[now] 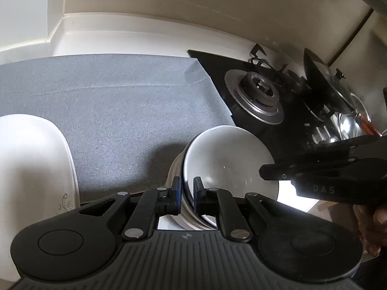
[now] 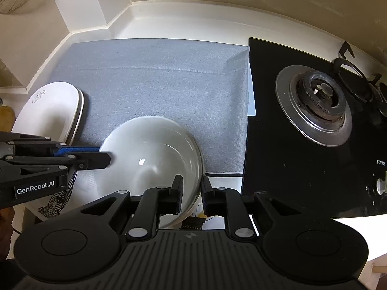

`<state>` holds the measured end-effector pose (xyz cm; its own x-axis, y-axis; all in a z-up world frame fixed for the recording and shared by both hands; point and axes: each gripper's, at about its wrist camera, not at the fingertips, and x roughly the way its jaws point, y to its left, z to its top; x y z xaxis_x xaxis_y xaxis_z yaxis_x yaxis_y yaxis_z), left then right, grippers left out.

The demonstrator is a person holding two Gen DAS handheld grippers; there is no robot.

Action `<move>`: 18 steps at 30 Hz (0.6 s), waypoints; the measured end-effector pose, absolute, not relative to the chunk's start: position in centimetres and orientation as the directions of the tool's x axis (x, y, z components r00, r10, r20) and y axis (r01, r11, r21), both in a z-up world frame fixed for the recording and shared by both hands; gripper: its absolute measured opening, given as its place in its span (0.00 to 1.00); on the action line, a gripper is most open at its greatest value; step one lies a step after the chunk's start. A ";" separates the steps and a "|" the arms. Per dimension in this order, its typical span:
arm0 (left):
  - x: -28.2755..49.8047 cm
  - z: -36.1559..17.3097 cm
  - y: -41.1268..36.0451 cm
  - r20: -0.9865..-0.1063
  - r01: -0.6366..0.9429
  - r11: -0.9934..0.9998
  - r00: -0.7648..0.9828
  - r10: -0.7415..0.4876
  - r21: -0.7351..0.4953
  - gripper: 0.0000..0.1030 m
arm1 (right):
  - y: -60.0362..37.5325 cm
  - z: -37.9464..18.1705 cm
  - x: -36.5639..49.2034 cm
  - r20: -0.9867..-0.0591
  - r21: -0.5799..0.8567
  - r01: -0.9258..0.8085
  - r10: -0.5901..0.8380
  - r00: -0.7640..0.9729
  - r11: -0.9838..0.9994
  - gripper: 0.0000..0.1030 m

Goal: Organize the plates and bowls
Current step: 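Open the left gripper and regrip the rim of the whole bowl stack, then lift the bowl stack with the left gripper and tilt it toward the plate stack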

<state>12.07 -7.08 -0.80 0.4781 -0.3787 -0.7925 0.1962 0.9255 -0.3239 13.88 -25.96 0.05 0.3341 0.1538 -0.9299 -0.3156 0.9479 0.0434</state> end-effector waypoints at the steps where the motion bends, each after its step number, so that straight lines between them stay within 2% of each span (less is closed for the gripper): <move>1: 12.1 -0.8 -7.1 -0.793 0.195 0.925 0.476 -0.380 -0.326 0.10 | -26.0 0.0 13.8 -0.930 0.041 -0.312 0.150 0.336 0.949 0.18; 12: 11.9 -0.1 -7.4 -0.795 0.234 0.927 0.478 -0.373 -0.293 0.12 | -27.0 -0.3 13.0 -0.915 0.070 -0.237 0.157 0.372 0.969 0.19; 14: 11.8 0.0 -7.4 -0.797 0.243 0.927 0.477 -0.370 -0.285 0.12 | -27.3 -0.5 12.8 -0.912 0.076 -0.214 0.155 0.380 0.974 0.26; 18: 11.8 0.0 -7.2 -0.799 0.256 0.927 0.476 -0.367 -0.273 0.16 | -27.8 -0.8 12.4 -0.904 0.110 -0.173 0.171 0.392 0.979 0.34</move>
<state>11.76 -7.18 0.00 0.4756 -0.3671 -0.7994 0.2563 0.9272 -0.2733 12.43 -27.82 -0.84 0.3921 0.1712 -0.9039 -0.1728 0.9787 0.1104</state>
